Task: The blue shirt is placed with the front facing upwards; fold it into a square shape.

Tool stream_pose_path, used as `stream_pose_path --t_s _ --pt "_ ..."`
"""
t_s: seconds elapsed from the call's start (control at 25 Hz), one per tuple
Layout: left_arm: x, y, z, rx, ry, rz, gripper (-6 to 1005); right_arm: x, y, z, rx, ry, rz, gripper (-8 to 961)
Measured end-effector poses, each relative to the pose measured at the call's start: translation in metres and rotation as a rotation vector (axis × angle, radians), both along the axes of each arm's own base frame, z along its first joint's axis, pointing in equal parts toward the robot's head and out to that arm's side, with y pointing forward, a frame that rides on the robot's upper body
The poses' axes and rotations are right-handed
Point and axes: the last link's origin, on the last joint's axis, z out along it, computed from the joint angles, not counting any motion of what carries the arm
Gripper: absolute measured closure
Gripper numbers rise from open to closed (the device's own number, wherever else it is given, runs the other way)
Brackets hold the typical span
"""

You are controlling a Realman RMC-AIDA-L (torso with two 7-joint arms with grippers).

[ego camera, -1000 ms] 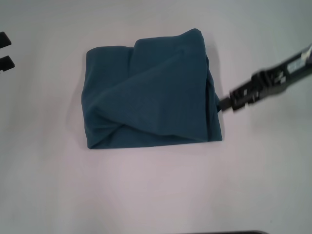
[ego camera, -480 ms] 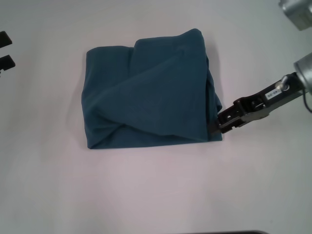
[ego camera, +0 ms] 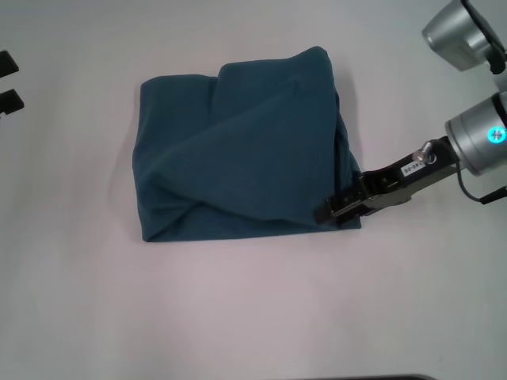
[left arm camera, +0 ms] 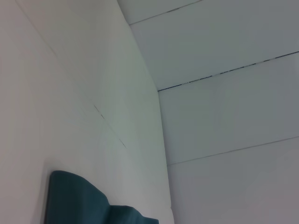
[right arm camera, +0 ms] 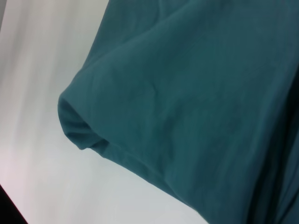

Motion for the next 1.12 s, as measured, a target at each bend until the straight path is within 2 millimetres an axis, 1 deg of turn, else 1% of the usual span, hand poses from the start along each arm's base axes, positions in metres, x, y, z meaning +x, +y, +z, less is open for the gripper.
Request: stream_pose_path --t_s 0.4,0.64,0.84,1.04,1.12 --pt "0.0 0.0 -0.001 -0.002 -0.001 -0.001 323 -0.003 0.001 -0.01 0.016 0.001 0.009 368" --pt "0.0 0.0 -0.003 -0.006 -0.008 0.0 322 -0.006 0.001 -0.012 0.003 -0.004 0.025 433" --pt "0.0 0.0 -0.003 -0.008 -0.009 0.0 322 -0.007 0.001 -0.011 -0.002 -0.006 0.022 659" --pt "0.0 0.0 -0.003 -0.008 -0.009 -0.001 322 -0.007 0.001 -0.004 -0.014 -0.008 0.016 899" --pt "0.0 0.0 -0.003 -0.008 -0.009 -0.001 322 -0.008 0.0 -0.001 -0.022 -0.007 0.017 908"
